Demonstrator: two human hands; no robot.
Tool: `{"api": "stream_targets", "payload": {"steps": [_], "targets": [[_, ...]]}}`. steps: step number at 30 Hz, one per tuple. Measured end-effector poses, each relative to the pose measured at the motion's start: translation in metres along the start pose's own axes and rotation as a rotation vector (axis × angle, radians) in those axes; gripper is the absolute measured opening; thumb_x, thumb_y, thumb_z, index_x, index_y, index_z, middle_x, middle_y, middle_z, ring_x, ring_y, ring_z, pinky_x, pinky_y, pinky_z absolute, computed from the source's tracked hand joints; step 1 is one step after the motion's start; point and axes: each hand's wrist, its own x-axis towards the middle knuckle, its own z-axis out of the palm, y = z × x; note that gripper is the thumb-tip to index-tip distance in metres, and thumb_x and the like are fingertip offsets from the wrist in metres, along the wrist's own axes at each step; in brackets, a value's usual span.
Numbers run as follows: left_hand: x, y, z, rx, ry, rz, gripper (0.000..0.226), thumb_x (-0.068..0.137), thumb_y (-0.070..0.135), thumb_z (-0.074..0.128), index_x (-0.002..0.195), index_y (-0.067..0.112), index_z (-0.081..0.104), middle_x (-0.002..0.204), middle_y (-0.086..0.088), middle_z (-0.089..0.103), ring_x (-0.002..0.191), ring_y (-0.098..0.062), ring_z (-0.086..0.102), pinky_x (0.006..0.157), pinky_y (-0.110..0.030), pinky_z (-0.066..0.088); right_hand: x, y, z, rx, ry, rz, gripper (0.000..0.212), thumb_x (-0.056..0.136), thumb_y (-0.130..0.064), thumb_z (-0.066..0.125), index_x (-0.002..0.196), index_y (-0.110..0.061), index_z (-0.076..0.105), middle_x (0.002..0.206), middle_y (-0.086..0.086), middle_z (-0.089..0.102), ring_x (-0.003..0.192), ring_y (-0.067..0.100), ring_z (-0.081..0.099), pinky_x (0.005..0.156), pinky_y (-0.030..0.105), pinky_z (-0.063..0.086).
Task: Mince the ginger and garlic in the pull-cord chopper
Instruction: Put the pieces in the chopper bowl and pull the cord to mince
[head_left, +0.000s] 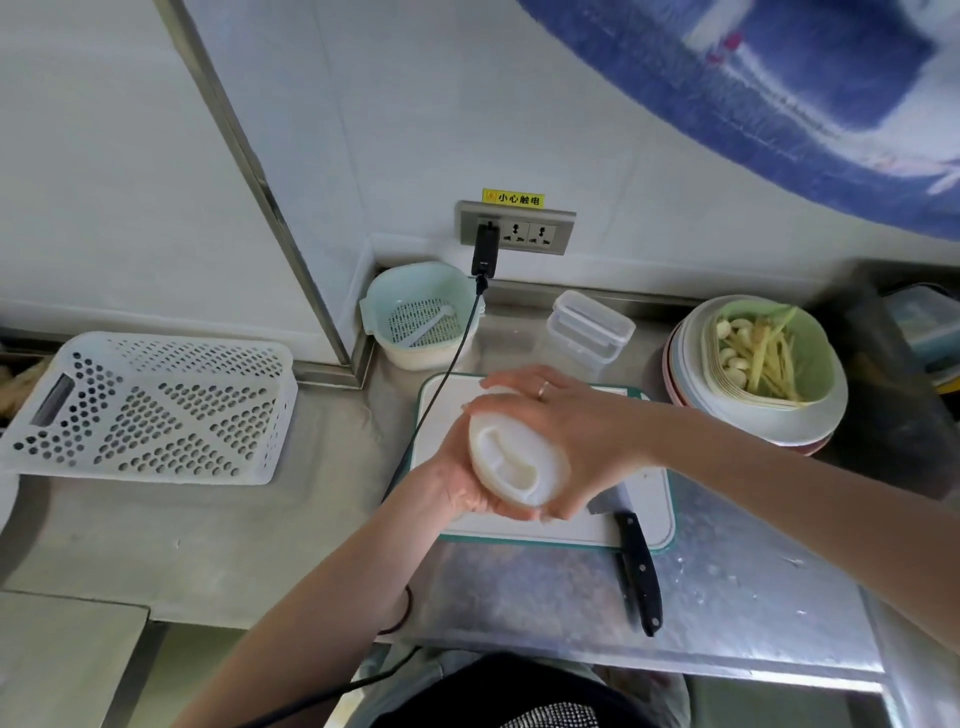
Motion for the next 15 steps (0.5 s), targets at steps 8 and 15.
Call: {"api": "stream_targets", "payload": {"steps": [8,15], "targets": [[0.003,0.008,0.006,-0.156,0.072,0.325,0.07,0.032,0.051,0.08,0.093,0.018,0.072,0.101,-0.015,0.062,0.093,-0.031,0.055,0.067,-0.032,0.033,0.013,-0.002,0.009,-0.048,0.18,0.064,0.119,0.047,-0.058,0.077,0.142,-0.052,0.006,0.152,-0.015,0.008,0.136,0.021,0.014,0.108,0.04,0.033],[0.013,-0.001,0.012,-0.45,0.062,0.471,0.066,0.071,0.065,0.045,0.117,0.021,0.062,0.111,-0.007,0.068,0.097,-0.027,0.067,0.072,-0.039,0.056,0.021,-0.005,0.01,0.274,0.357,0.329,0.103,0.06,-0.056,0.074,0.138,-0.059,0.007,0.157,-0.008,0.001,0.143,0.024,0.004,0.109,0.054,0.027]]}}
